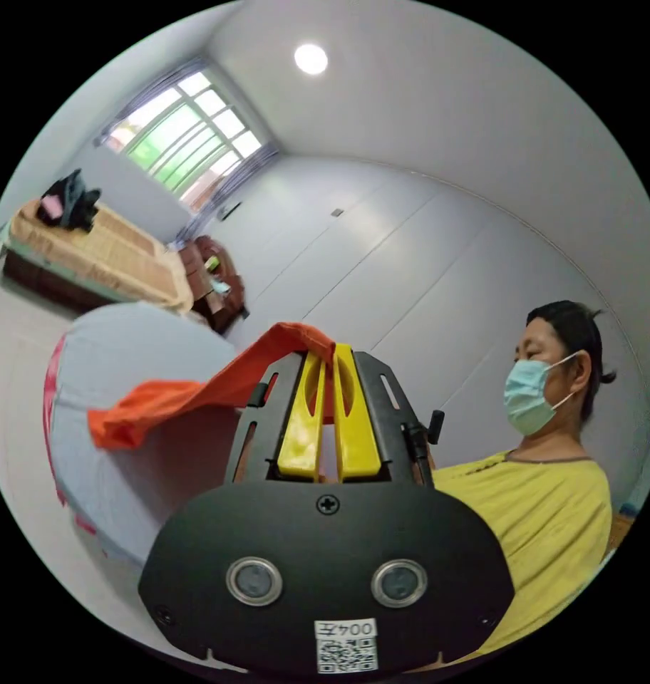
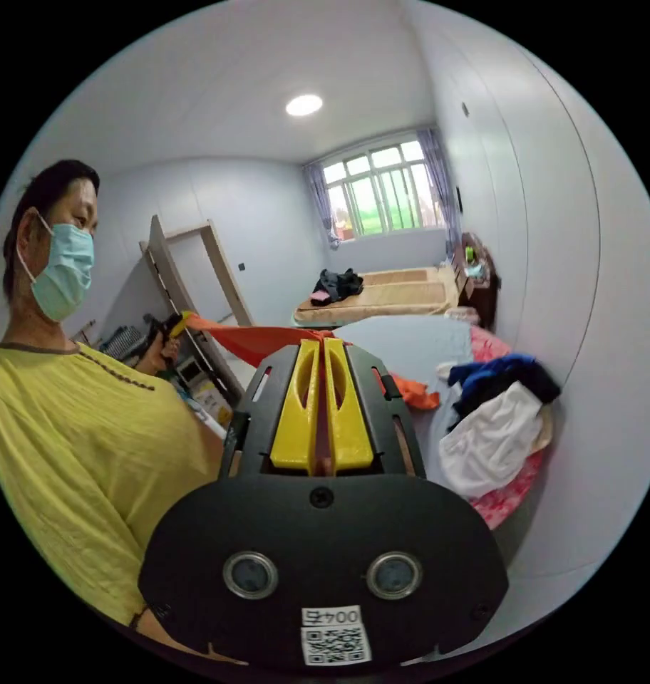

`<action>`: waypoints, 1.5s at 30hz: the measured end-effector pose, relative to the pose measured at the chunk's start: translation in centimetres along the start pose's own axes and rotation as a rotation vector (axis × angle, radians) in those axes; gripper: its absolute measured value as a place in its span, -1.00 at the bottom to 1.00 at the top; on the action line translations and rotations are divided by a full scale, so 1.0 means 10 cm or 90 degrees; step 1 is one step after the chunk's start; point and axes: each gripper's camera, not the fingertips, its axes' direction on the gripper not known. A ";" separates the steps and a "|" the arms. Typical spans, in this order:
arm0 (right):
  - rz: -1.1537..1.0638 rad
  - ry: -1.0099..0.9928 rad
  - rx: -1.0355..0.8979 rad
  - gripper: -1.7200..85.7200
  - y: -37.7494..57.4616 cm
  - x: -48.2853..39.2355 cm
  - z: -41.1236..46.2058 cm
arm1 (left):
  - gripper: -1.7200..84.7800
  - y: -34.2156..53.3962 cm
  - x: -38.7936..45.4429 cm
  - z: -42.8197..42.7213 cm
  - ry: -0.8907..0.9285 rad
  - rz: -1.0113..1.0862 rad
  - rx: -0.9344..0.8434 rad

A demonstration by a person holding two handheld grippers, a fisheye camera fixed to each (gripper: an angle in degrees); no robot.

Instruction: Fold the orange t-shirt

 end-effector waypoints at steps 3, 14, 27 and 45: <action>0.074 -0.025 -0.048 -0.98 0.39 0.20 0.18 | -0.89 0.48 -0.33 0.06 -0.104 -0.054 -0.053; 0.290 -0.073 -0.176 -0.98 1.19 0.93 1.15 | -0.90 1.75 -1.74 0.27 -0.186 -0.425 -0.084; 0.235 0.056 -0.036 -0.98 -2.25 2.00 2.44 | -0.90 -2.20 -2.04 2.09 -0.159 -0.103 -0.098; -0.093 0.090 -0.067 -0.98 -1.96 0.70 1.88 | -0.86 -1.68 -1.37 1.23 -0.175 0.098 -0.035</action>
